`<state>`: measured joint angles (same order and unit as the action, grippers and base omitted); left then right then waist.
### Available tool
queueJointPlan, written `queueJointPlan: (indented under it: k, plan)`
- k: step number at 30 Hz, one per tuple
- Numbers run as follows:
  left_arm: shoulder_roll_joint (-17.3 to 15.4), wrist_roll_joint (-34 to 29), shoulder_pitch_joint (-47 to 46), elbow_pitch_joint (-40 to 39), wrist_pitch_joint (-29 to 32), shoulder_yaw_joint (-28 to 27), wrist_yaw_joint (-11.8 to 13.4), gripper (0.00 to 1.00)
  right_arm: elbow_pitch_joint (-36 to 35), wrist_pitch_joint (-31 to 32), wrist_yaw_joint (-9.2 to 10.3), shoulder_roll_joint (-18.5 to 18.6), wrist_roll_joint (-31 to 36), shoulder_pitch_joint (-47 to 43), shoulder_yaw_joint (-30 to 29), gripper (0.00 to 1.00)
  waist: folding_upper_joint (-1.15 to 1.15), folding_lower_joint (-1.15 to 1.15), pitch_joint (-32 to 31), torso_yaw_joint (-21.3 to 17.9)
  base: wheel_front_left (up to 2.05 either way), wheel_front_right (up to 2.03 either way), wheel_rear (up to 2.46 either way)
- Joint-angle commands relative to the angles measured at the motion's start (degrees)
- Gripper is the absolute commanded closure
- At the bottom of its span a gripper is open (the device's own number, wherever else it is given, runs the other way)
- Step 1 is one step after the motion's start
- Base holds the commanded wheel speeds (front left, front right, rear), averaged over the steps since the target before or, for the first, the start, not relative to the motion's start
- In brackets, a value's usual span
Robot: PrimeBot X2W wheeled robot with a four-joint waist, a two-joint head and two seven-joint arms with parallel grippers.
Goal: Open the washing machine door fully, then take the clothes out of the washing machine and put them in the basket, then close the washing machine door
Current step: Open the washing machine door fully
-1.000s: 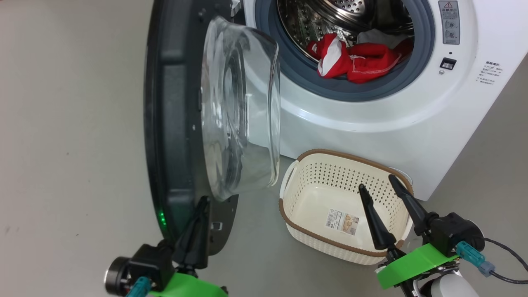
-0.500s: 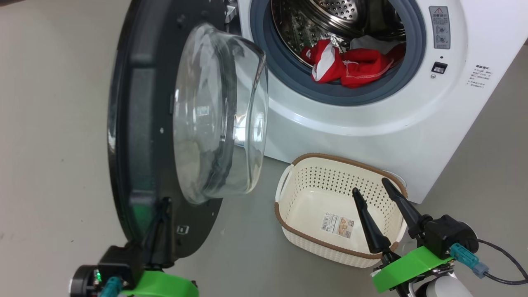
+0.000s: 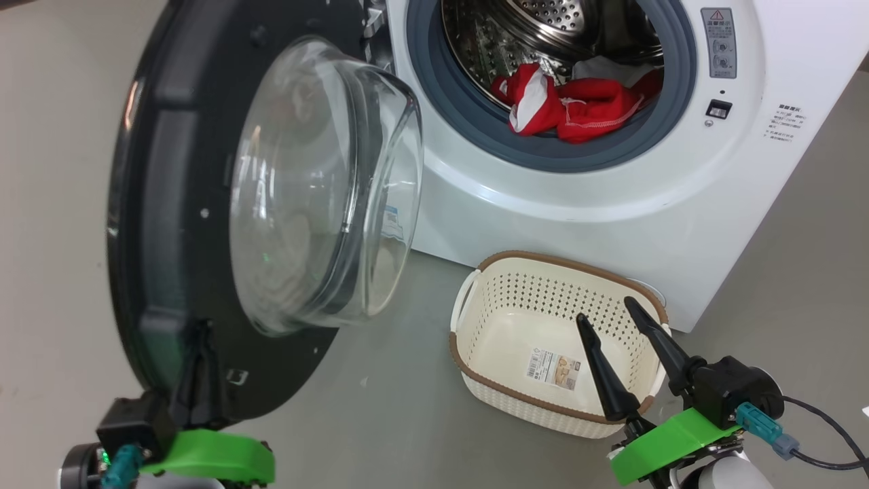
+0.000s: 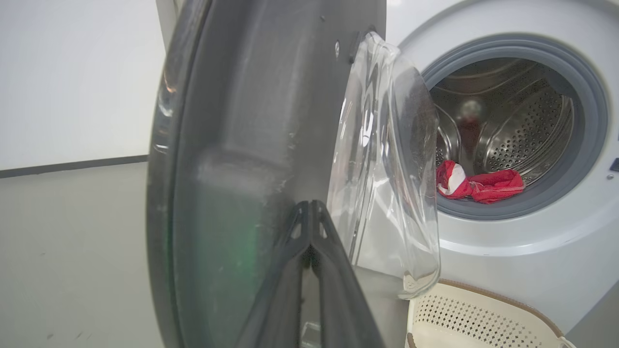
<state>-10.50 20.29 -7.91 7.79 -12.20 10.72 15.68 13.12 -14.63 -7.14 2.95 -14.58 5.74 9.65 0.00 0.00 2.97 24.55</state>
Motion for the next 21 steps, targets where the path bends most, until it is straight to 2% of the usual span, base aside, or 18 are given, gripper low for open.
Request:
queueJointPlan:
  k: [1,21]
  plan:
    - [-2.01,0.72,-2.61,-0.46,-0.52,-3.34,0.83,1.0,-1.21,-0.37,-0.35,-0.07,-0.04,0.18,1.34,0.0,0.0,0.0,0.13,-0.08,0.0,0.0,0.0]
    - [-3.48,2.91,-13.15,15.33,-2.63,-8.42,-1.25,1.0,-0.75,-0.37,-0.35,-0.07,1.8,0.99,1.64,0.0,0.0,0.0,1.71,-1.07,0.0,0.0,0.0]
